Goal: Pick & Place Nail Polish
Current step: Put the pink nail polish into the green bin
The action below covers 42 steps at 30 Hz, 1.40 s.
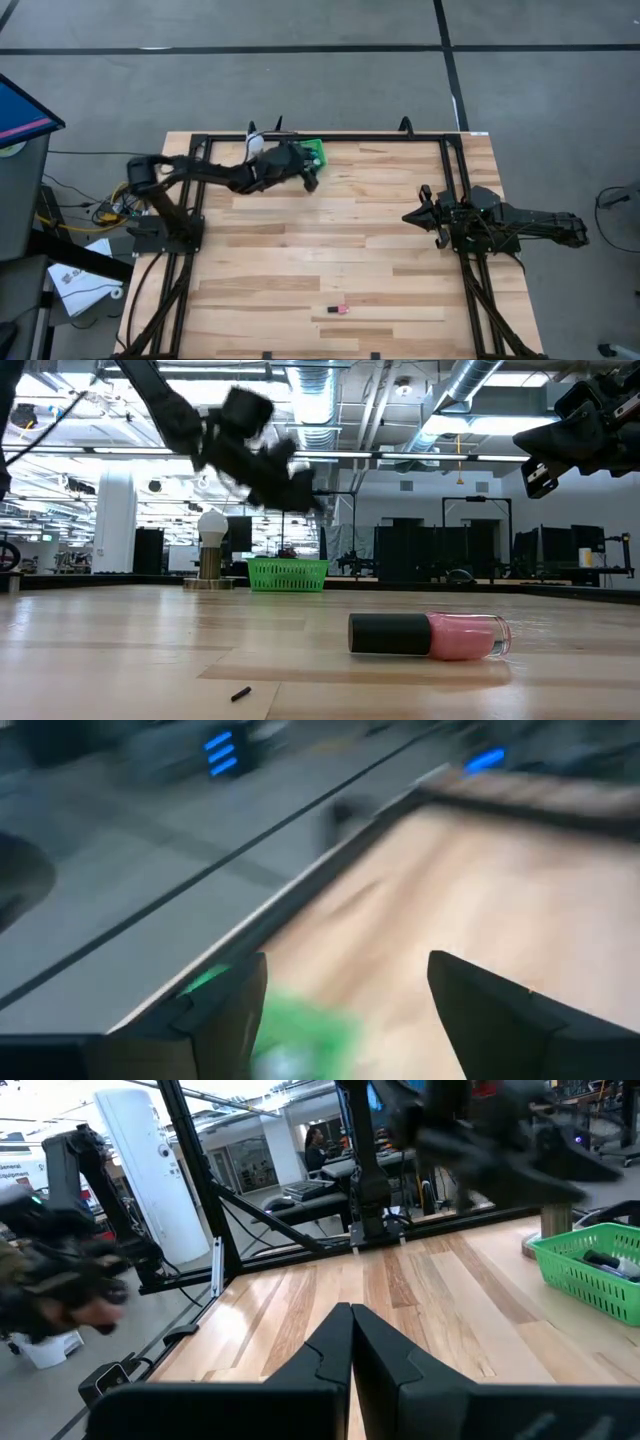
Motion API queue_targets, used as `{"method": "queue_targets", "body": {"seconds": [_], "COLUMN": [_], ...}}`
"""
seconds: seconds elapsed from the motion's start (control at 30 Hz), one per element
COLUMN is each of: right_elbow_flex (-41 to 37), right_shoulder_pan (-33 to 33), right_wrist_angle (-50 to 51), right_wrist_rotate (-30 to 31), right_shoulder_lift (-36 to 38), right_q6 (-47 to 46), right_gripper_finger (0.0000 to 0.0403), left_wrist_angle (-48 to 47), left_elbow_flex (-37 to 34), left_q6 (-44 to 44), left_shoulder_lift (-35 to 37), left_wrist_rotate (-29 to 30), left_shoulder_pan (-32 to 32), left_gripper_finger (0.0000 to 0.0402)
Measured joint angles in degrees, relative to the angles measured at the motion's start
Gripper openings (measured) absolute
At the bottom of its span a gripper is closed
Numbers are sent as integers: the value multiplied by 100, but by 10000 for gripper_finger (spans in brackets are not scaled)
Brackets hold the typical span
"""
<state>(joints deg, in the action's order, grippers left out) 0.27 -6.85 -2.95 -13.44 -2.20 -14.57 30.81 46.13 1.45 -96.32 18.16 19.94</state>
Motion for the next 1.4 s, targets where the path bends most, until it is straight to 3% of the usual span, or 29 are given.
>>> {"method": "queue_targets", "body": {"seconds": [0.1, 0.23, 0.5, 0.67, 0.83, 1.2, 1.4], "right_elbow_flex": [-1, -2, -2, 0, -1, -2, -2], "right_shoulder_pan": [1, 1, 1, 2, 1, 0, 2], "right_wrist_angle": [0, 1, 0, -1, 0, 1, -1], "right_wrist_rotate": [1, 1, 1, 1, 0, 1, 1], "right_shoulder_lift": [0, 0, 0, 0, 0, 0, 0], "right_q6": [0, 0, 0, 0, 0, 0, 0], "right_gripper_finger": [0, 0, 0, 0, 0, 0, 0], "left_wrist_angle": [-9, -55, -95, 109, 545, 616, 616], "left_elbow_flex": [4, 9, 6, 4, 208, 1802, 2015], "left_q6": [-78, -85, -117, 308, 695, 713, 1607], "left_shoulder_lift": [531, 1058, 1010, 576, -225, -2052, -2657], "left_wrist_rotate": [-591, -563, 552, 1220, 1305, 1130, 1041], "left_shoulder_pan": [-464, -1429, -3471, -4241, -4668, -4915, -5007], "left_gripper_finger": [273, 278, 281, 281, 281, 280, 280]}}
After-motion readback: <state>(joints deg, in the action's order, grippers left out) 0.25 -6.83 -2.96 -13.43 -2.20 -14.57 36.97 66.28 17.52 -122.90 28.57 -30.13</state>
